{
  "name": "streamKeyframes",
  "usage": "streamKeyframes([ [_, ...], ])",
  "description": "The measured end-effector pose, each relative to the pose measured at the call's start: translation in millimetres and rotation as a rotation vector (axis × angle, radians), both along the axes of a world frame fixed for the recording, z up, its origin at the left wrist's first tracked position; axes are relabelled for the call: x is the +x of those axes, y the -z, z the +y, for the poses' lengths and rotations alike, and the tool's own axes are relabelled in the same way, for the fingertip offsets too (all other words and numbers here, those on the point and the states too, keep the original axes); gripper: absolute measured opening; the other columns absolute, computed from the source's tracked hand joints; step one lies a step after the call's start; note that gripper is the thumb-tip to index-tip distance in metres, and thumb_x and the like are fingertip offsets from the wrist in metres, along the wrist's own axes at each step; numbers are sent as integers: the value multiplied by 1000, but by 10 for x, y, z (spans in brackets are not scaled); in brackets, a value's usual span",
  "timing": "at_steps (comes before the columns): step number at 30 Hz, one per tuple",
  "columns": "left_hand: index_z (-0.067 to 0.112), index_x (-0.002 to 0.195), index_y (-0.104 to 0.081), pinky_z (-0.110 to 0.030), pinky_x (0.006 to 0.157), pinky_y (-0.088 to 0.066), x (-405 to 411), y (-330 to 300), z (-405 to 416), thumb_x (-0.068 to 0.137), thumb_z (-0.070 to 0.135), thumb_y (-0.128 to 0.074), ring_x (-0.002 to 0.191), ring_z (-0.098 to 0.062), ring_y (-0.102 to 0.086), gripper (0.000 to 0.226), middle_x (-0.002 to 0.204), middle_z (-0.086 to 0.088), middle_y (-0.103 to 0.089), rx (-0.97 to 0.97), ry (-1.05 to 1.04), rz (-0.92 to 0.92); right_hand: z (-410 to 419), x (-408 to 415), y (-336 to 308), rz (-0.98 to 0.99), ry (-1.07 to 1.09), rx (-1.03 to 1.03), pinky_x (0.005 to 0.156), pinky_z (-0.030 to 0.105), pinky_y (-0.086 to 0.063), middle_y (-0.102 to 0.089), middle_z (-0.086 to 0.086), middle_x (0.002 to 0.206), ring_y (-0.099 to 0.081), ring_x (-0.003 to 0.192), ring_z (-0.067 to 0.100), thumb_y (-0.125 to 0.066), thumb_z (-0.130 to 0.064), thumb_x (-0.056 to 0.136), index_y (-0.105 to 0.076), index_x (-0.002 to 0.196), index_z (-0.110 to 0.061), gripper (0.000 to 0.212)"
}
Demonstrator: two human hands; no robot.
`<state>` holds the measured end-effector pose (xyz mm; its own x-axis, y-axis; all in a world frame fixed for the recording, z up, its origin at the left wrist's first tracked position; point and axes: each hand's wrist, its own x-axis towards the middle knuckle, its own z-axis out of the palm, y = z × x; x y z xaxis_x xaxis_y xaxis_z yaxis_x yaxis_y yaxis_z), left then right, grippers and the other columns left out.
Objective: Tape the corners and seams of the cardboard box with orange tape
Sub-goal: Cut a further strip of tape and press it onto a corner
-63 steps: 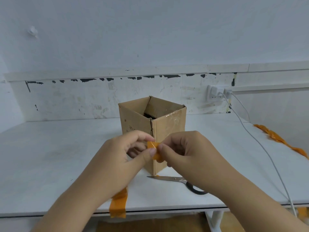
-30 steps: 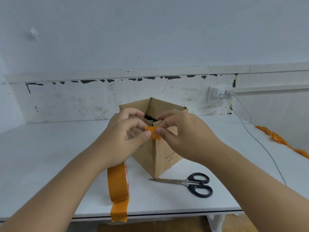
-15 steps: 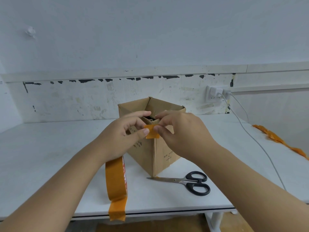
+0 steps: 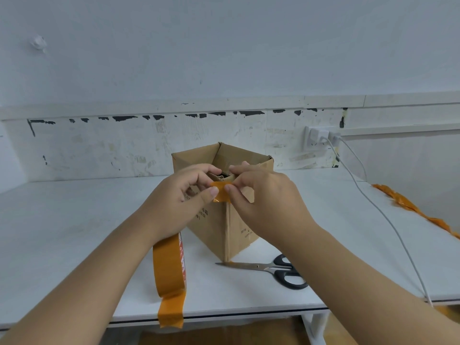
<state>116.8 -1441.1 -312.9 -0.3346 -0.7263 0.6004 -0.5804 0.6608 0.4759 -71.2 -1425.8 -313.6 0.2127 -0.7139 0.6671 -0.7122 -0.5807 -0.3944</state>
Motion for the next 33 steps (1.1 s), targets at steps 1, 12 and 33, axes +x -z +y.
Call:
streamKeyframes([
  [1, 33, 83, -62, -3, 75, -40, 1, -2, 1, 90, 27, -58, 97, 4, -54, 9, 118, 30, -53, -2, -4, -1, 0, 5, 7, -3, 2, -9, 88, 25, -46, -64, -11, 123, -49, 127, 4, -61, -28, 90, -72, 81, -17, 18],
  [12, 26, 85, -65, -8, 78, -44, 4, 1, -32, 89, 26, -59, 96, -5, -58, 7, 112, 21, -59, 38, 43, 75, 1, 53, 57, -90, -16, -39, 92, 15, -40, -64, -5, 125, -50, 127, 6, -63, -24, 89, -68, 76, -16, 16],
  [33, 26, 76, -66, -10, 73, -48, -22, -48, -72, 82, 22, -69, 85, -4, -62, 7, 103, 20, -62, 33, -4, 105, -34, 13, 2, -72, 17, 13, 90, 15, -38, -66, -9, 121, -51, 123, 1, -67, -29, 86, -68, 72, -11, 23],
])
